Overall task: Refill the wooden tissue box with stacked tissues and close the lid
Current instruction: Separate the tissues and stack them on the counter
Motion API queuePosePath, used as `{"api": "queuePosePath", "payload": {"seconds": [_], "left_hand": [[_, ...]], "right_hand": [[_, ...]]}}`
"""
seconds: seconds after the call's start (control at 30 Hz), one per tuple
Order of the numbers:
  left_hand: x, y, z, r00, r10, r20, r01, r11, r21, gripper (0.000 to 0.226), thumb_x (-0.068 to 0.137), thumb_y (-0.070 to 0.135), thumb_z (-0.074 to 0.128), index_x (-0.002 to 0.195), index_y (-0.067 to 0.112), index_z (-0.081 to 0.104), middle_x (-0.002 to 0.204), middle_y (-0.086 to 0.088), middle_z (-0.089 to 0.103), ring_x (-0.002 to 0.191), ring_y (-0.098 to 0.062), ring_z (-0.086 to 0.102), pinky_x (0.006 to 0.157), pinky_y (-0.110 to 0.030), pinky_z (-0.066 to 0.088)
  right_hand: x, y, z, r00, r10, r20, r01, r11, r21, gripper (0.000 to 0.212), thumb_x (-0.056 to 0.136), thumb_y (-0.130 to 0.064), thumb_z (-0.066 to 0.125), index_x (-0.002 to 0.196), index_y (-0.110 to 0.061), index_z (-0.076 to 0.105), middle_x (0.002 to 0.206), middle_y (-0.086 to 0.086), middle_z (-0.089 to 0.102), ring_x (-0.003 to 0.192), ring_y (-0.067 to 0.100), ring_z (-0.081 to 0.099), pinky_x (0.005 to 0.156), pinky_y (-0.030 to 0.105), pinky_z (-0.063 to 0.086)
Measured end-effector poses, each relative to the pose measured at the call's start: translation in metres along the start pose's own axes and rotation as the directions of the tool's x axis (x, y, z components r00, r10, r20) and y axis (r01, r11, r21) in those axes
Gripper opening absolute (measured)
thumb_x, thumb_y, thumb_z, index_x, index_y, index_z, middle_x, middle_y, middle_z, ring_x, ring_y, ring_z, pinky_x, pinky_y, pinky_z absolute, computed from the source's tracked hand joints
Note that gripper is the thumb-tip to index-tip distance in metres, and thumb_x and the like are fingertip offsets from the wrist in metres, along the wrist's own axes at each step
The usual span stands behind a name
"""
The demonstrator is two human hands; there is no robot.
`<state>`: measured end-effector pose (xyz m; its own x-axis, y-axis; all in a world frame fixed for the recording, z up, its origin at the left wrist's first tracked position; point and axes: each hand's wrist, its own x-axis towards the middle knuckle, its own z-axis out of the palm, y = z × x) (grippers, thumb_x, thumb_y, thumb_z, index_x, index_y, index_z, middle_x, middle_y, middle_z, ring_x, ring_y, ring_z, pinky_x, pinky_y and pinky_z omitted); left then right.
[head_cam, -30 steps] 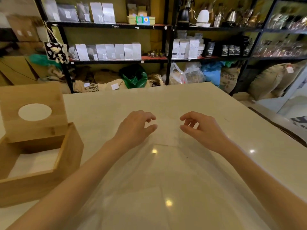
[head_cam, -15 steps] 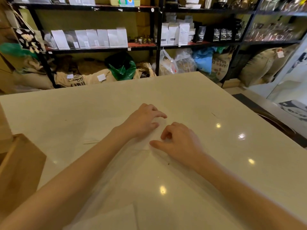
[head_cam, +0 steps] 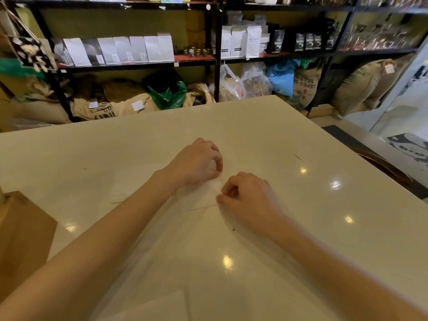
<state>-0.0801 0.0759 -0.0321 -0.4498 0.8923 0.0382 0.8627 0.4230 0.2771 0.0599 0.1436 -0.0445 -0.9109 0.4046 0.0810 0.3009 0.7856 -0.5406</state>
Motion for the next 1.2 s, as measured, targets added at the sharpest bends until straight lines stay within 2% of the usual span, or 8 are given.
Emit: {"api": "queuePosePath", "payload": {"seconds": [0.13, 0.27, 0.4, 0.6, 0.7, 0.87, 1.03, 1.2], "left_hand": [[-0.008, -0.003, -0.006, 0.999, -0.032, -0.024, 0.028, 0.988, -0.15, 0.008, 0.083, 0.018, 0.058, 0.087, 0.016, 0.064, 0.109, -0.002, 0.064, 0.102, -0.018, 0.055, 0.087, -0.033, 0.044], [-0.022, -0.004, -0.018, 0.992, -0.078, -0.104, 0.049, 0.965, -0.256, 0.011, 0.088, 0.016, 0.053, 0.096, 0.013, 0.059, 0.101, -0.004, 0.065, 0.095, -0.02, 0.058, 0.079, -0.029, 0.046], [-0.042, -0.002, -0.032, 0.976, -0.126, -0.178, 0.07, 0.954, -0.292, 0.011, 0.089, 0.018, 0.052, 0.099, 0.017, 0.057, 0.09, 0.001, 0.057, 0.079, -0.012, 0.051, 0.062, -0.015, 0.039], [-0.083, 0.004, -0.053, 0.956, -0.179, -0.231, 0.075, 0.915, -0.397, 0.019, 0.085, 0.02, 0.059, 0.104, 0.02, 0.061, 0.094, 0.0, 0.062, 0.085, -0.012, 0.055, 0.074, -0.021, 0.044], [-0.107, 0.009, -0.061, 0.949, -0.19, -0.25, 0.058, 0.889, -0.454, 0.012, 0.085, 0.021, 0.059, 0.095, 0.02, 0.065, 0.087, 0.004, 0.062, 0.077, -0.009, 0.056, 0.069, -0.02, 0.045], [-0.152, 0.017, -0.071, 0.932, -0.256, -0.257, 0.071, 0.824, -0.562, 0.008, 0.083, 0.023, 0.061, 0.089, 0.02, 0.067, 0.088, 0.002, 0.067, 0.076, -0.012, 0.062, 0.064, -0.018, 0.05], [-0.2, 0.025, -0.076, 0.928, -0.328, -0.175, 0.115, 0.702, -0.703, 0.006, 0.082, 0.019, 0.063, 0.082, 0.023, 0.067, 0.08, 0.006, 0.068, 0.061, 0.001, 0.064, 0.053, -0.01, 0.052], [-0.243, 0.028, -0.071, 0.929, -0.371, -0.012, 0.223, 0.584, -0.78, 0.009, 0.081, 0.014, 0.064, 0.087, 0.019, 0.068, 0.075, 0.002, 0.069, 0.055, -0.003, 0.064, 0.049, -0.014, 0.053]], "right_hand": [[0.005, 0.004, -0.008, 0.992, 0.128, 0.018, -0.129, 0.969, 0.211, 0.003, 0.073, -0.021, 0.064, 0.071, -0.019, 0.065, 0.068, -0.008, 0.062, 0.071, 0.016, 0.061, 0.067, 0.031, 0.049], [0.01, 0.004, -0.021, 0.98, 0.177, 0.096, -0.201, 0.879, 0.432, 0.009, 0.068, -0.01, 0.071, 0.066, -0.016, 0.064, 0.06, -0.002, 0.064, 0.051, 0.006, 0.058, 0.054, 0.019, 0.046], [0.011, -0.003, -0.039, 0.989, 0.136, 0.062, -0.148, 0.839, 0.524, 0.013, 0.069, -0.01, 0.075, 0.076, -0.018, 0.068, 0.067, 0.001, 0.068, 0.061, 0.009, 0.06, 0.062, 0.021, 0.046], [-0.001, -0.024, -0.063, 0.999, 0.036, -0.033, -0.013, 0.847, 0.532, 0.014, 0.075, -0.016, 0.07, 0.066, -0.026, 0.072, 0.055, -0.018, 0.067, 0.052, -0.009, 0.055, 0.049, 0.002, 0.039], [-0.013, -0.037, -0.067, 0.999, 0.0, -0.037, 0.021, 0.839, 0.544, 0.017, 0.078, -0.018, 0.067, 0.065, -0.028, 0.071, 0.061, -0.018, 0.069, 0.058, -0.007, 0.058, 0.058, 0.008, 0.045], [-0.037, -0.058, -0.061, 0.998, -0.041, -0.057, 0.067, 0.819, 0.57, 0.014, 0.08, -0.018, 0.065, 0.069, -0.024, 0.072, 0.072, -0.008, 0.071, 0.073, 0.01, 0.062, 0.078, 0.032, 0.05], [-0.067, -0.077, -0.049, 0.997, -0.074, -0.012, 0.066, 0.776, 0.627, 0.014, 0.083, -0.015, 0.063, 0.072, -0.02, 0.07, 0.065, -0.009, 0.07, 0.061, 0.004, 0.063, 0.057, 0.019, 0.052], [-0.093, -0.085, -0.03, 0.986, -0.041, 0.162, -0.076, 0.755, 0.651, 0.011, 0.084, -0.019, 0.063, 0.076, -0.02, 0.071, 0.072, -0.005, 0.071, 0.066, 0.009, 0.065, 0.053, 0.023, 0.053]]}}
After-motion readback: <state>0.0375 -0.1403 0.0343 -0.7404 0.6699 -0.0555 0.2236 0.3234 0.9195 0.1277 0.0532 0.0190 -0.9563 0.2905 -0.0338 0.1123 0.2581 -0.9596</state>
